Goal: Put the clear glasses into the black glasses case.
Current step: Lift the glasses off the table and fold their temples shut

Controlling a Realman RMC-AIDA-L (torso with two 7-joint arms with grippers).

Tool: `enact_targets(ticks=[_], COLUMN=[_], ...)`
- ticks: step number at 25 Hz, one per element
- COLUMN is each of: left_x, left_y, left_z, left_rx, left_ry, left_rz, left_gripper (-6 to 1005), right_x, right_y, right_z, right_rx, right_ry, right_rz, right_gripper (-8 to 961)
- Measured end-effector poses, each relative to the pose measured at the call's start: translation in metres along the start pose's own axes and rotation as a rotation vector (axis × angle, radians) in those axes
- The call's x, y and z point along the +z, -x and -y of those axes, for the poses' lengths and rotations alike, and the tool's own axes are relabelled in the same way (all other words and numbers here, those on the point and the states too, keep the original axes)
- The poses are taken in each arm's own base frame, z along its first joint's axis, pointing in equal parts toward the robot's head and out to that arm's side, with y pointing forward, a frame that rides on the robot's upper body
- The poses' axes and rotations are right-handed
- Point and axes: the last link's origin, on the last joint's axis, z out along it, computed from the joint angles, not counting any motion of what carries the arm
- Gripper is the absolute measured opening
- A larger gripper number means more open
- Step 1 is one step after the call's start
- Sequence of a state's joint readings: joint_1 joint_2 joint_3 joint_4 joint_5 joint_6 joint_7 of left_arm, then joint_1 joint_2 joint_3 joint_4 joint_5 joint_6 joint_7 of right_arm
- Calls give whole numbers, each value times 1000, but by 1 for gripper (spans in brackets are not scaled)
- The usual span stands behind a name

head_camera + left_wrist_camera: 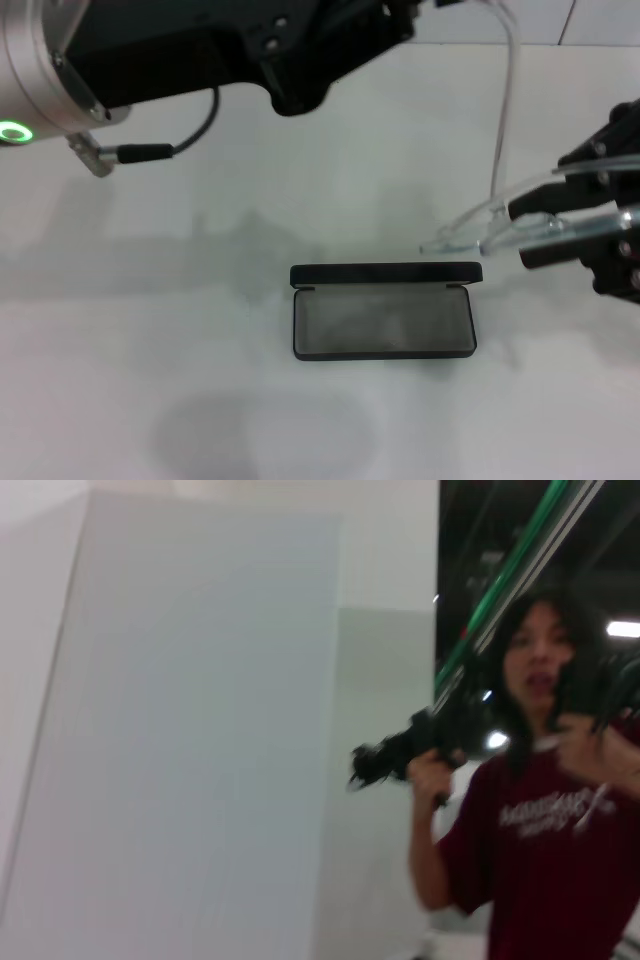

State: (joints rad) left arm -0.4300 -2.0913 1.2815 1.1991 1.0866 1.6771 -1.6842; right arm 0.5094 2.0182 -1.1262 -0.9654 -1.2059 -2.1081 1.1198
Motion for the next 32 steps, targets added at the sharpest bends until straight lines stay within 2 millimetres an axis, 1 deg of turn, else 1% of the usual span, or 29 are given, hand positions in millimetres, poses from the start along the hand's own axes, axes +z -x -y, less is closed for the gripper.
enact_targets(ticks=[6, 13, 18, 26, 32], left_x=[11, 15, 16, 16, 9], left_y=[0, 3, 4, 7, 5], left_z=[-7, -11, -13, -14, -8], left_rx=[-9, -23, -28, -32, -6], left_ry=[57, 80, 98, 103, 54], left_rz=[-15, -3, 4, 13, 0], left_gripper=[70, 70, 70, 70, 70], right_x=[-3, -5, -9, -9, -8], right_y=[-5, -4, -2, -5, -4], right_z=[6, 7, 8, 9, 8], right_rx=[16, 10, -2, 0, 1], right_ry=[-31, -47, -71, -79, -67], right_rz=[6, 6, 6, 12, 13], right_gripper=[115, 115, 116, 116, 116])
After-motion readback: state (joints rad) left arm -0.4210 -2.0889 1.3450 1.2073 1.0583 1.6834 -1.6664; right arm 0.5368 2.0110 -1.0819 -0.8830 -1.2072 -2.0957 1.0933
